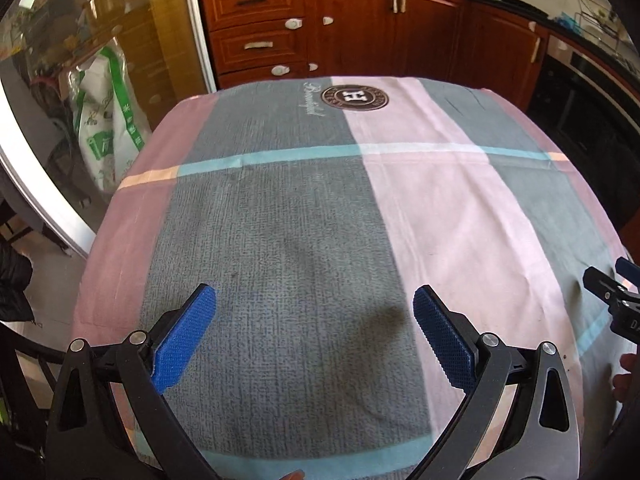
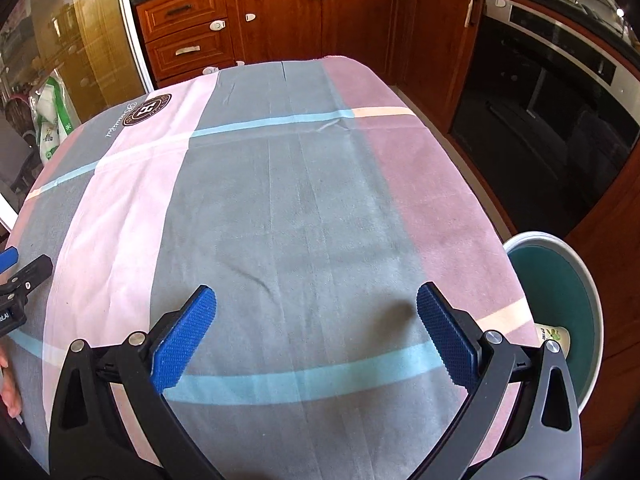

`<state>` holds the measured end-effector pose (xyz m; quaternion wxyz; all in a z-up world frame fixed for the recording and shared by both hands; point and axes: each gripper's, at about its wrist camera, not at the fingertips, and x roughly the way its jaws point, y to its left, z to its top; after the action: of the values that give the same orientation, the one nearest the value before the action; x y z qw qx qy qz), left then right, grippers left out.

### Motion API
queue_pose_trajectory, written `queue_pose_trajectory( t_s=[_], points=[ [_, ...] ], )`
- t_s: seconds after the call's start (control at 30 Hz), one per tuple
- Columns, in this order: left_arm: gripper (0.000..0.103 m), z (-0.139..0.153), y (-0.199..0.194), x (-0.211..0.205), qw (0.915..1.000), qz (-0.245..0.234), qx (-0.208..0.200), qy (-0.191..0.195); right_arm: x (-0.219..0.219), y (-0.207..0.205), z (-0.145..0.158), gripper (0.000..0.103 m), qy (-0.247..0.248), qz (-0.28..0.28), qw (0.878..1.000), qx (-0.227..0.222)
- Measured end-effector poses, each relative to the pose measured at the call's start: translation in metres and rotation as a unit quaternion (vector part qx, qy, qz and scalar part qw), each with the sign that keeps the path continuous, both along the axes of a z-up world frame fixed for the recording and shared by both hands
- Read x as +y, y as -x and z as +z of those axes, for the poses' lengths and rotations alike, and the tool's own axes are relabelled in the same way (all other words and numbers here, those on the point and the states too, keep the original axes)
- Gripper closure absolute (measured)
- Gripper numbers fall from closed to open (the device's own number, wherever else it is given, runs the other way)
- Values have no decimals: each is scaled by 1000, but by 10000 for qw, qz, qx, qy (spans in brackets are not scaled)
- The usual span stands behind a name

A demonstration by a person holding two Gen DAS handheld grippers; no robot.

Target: Collect trash

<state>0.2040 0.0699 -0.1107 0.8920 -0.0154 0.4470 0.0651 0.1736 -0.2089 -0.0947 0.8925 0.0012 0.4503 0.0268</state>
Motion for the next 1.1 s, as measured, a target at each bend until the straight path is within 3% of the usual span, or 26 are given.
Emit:
queue_pose_trajectory(
  t_s=[0.13,1.1],
  points=[
    [4,-3,-3,5,9998,8,81,170,4,-2,1,6,12,24,10000,4],
    [3,-5,-5,3,9998,-19,97,179,4,-9,-4,6,49,11,9999,109]
  ],
)
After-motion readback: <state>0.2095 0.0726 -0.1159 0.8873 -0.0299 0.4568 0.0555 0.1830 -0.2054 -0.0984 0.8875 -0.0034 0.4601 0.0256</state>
